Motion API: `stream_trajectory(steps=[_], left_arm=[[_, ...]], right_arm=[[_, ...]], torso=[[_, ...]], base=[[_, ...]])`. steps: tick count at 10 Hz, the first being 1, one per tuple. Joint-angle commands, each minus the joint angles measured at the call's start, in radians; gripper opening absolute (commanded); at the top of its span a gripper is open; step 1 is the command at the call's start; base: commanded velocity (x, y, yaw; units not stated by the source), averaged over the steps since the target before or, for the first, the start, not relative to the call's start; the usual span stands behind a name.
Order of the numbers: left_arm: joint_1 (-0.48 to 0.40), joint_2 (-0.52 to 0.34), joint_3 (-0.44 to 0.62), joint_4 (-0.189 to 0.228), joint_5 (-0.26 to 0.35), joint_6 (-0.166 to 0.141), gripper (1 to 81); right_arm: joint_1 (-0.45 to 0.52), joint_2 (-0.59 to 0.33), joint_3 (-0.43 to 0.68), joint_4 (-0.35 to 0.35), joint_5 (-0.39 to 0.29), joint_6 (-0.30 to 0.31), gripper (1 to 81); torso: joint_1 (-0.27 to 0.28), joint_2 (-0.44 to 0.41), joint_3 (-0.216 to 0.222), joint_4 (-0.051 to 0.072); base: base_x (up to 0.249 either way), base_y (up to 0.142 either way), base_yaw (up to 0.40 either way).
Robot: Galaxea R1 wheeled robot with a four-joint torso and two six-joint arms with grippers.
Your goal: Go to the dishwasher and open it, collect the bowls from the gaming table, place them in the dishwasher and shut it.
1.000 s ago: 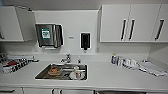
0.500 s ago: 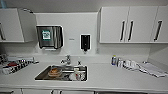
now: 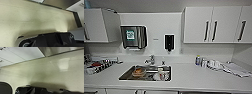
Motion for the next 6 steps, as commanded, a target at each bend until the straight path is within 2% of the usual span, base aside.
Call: stream_trajectory(steps=[1, 3, 6], left_arm=[[-0.07, 0.004, -0.032, 0.001, 0.036, -0.001, 81.1], [-0.07, 0.015, -0.037, -0.005, 0.034, -0.001, 81.1], [-0.07, 0.029, -0.037, -0.005, 0.032, -0.001, 81.1]], right_arm=[[0.21, -0.161, 0.217, 0.036, -0.042, 0.04, 81.1], [0.286, -0.186, 0.291, 0.059, -0.082, 0.077, 81.1], [0.363, -0.183, 0.314, 0.123, -0.101, 0.144, 81.1]], torso=[[0.0, 0.0, 0.0, 0.0], [0.0, 0.0, 0.0, 0.0], [0.0, 0.0, 0.0, 0.0]], base=[[0.0, 0.0, 0.0], [0.0, 0.0, 0.0], [0.0, 0.0, 0.0]])
